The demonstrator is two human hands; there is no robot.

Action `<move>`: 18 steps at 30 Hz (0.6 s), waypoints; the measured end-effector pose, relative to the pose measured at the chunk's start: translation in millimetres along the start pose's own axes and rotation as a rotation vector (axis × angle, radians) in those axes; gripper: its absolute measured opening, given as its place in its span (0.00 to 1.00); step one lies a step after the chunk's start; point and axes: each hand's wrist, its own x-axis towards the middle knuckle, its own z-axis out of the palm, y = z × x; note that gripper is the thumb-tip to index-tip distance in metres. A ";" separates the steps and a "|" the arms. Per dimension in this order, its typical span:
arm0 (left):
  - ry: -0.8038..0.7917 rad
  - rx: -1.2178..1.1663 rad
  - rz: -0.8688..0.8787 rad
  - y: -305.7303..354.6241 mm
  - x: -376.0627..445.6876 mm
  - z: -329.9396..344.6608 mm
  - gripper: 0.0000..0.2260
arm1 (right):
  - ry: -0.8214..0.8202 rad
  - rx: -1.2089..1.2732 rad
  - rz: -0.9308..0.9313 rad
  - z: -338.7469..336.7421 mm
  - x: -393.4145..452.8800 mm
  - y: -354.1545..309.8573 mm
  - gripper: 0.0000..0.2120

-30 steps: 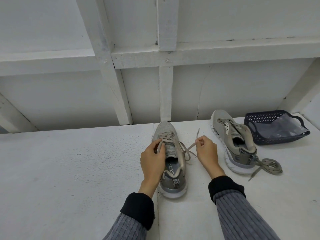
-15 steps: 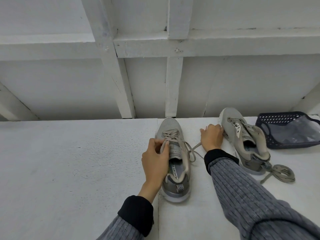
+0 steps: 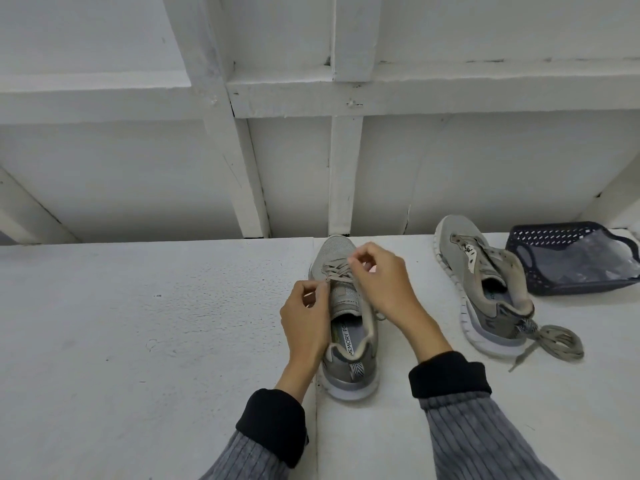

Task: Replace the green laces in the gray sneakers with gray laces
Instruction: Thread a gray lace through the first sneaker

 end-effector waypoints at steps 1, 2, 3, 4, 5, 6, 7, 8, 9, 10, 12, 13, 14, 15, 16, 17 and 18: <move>0.006 -0.024 -0.016 -1.1 1.2 -1.4 0.04 | -0.045 -0.053 -0.026 3.8 -5.8 0.0 0.04; 0.005 -0.049 -0.031 -2.4 2.6 -3.1 0.05 | -0.083 -0.124 -0.062 7.6 -9.8 2.4 0.04; -0.003 -0.073 -0.048 -3.6 4.1 -5.0 0.05 | -0.115 -0.188 -0.101 10.5 -12.7 5.2 0.04; -0.013 -0.091 -0.065 -4.9 5.9 -6.9 0.06 | -0.142 -0.240 -0.137 12.5 -14.1 7.7 0.04; -0.023 -0.107 -0.081 -5.4 7.0 -8.8 0.06 | -0.164 -0.285 -0.168 13.9 -14.7 9.4 0.04; -0.031 -0.127 -0.097 -5.5 7.6 -10.0 0.06 | -0.181 -0.325 -0.192 15.2 -15.0 10.4 0.05; -0.038 -0.149 -0.110 -5.4 8.0 -11.1 0.06 | -0.191 -0.361 -0.208 16.1 -15.8 10.2 0.05; -0.043 -0.171 -0.121 -5.6 8.3 -11.9 0.06 | -0.193 -0.390 -0.220 17.2 -16.1 10.3 0.05; -0.049 -0.189 -0.128 -5.9 8.6 -12.7 0.06 | -0.195 -0.408 -0.225 17.9 -17.0 9.8 0.05; -0.054 -0.203 -0.131 -6.5 9.0 -13.2 0.06 | -0.199 -0.419 -0.225 18.3 -17.6 9.0 0.05; -0.058 -0.207 -0.127 -7.9 9.8 -14.0 0.06 | -0.205 -0.452 -0.226 18.7 -18.7 7.5 0.05; -0.060 -0.205 -0.123 -8.5 10.1 -14.1 0.06 | -0.204 -0.477 -0.231 18.5 -19.3 6.7 0.06; -0.064 -0.202 -0.115 -9.0 10.2 -14.3 0.06 | -0.199 -0.505 -0.242 18.7 -19.4 6.1 0.06; -0.070 -0.194 -0.103 -9.0 9.8 -14.4 0.06 | -0.190 -0.541 -0.258 18.9 -19.6 5.3 0.07; -0.073 -0.179 -0.086 -8.8 9.0 -14.4 0.06 | -0.181 -0.575 -0.277 19.4 -19.3 4.5 0.08; -0.077 -0.159 -0.065 -8.9 7.9 -14.5 0.06 | -0.175 -0.601 -0.295 19.8 -19.3 3.8 0.09; -0.082 -0.143 -0.044 -8.9 6.8 -14.6 0.06 | -0.171 -0.614 -0.310 19.9 -19.2 2.6 0.09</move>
